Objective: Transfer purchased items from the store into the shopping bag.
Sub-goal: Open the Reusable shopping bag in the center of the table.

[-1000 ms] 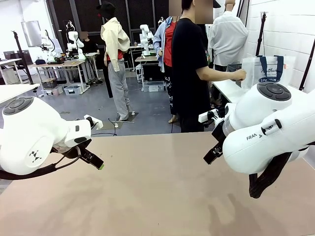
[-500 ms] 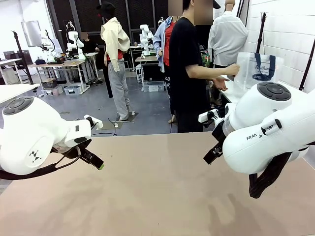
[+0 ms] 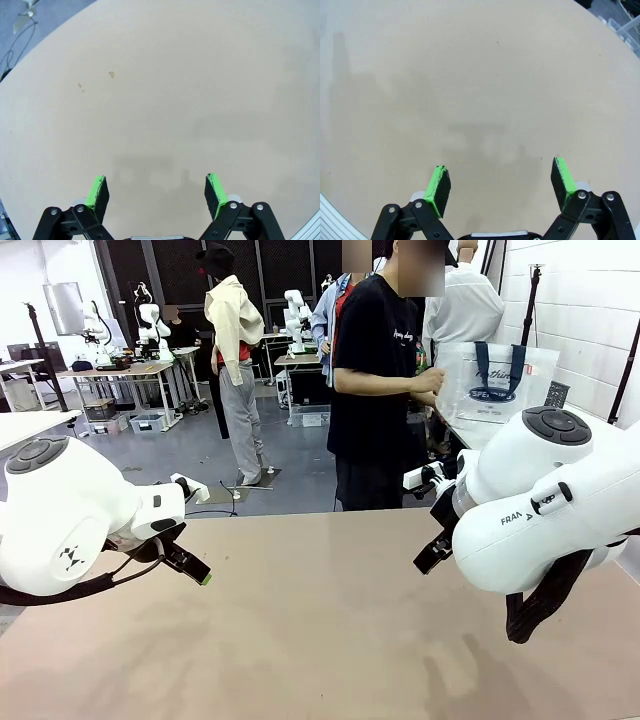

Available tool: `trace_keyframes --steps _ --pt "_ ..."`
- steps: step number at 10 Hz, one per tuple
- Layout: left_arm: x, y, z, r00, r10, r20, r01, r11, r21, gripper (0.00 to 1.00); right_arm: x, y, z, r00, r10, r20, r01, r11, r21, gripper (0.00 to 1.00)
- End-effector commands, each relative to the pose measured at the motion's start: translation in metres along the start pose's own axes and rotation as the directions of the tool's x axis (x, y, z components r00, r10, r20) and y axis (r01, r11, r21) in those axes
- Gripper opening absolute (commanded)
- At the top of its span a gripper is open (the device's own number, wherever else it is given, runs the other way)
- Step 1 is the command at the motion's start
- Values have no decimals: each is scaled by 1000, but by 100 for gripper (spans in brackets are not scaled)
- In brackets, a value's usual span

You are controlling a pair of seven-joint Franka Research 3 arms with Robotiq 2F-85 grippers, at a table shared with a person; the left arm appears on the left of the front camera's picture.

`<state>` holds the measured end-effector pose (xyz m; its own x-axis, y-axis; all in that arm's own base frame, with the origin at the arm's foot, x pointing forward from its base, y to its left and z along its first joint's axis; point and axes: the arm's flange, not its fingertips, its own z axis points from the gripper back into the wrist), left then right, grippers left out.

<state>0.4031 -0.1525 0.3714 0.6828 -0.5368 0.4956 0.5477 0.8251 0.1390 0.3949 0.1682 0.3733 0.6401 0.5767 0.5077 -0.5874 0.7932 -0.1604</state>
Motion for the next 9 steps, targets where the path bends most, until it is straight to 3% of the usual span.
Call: trace_keyframes --steps 1,9 --pt "0 1 0 1000 3 0 -3 1000 0 100 0 0 0 1000 0 0 0 1000 0 100" --pt "0 1 0 1000 3 0 -3 1000 0 100 0 0 0 1000 0 0 0 1000 0 100"
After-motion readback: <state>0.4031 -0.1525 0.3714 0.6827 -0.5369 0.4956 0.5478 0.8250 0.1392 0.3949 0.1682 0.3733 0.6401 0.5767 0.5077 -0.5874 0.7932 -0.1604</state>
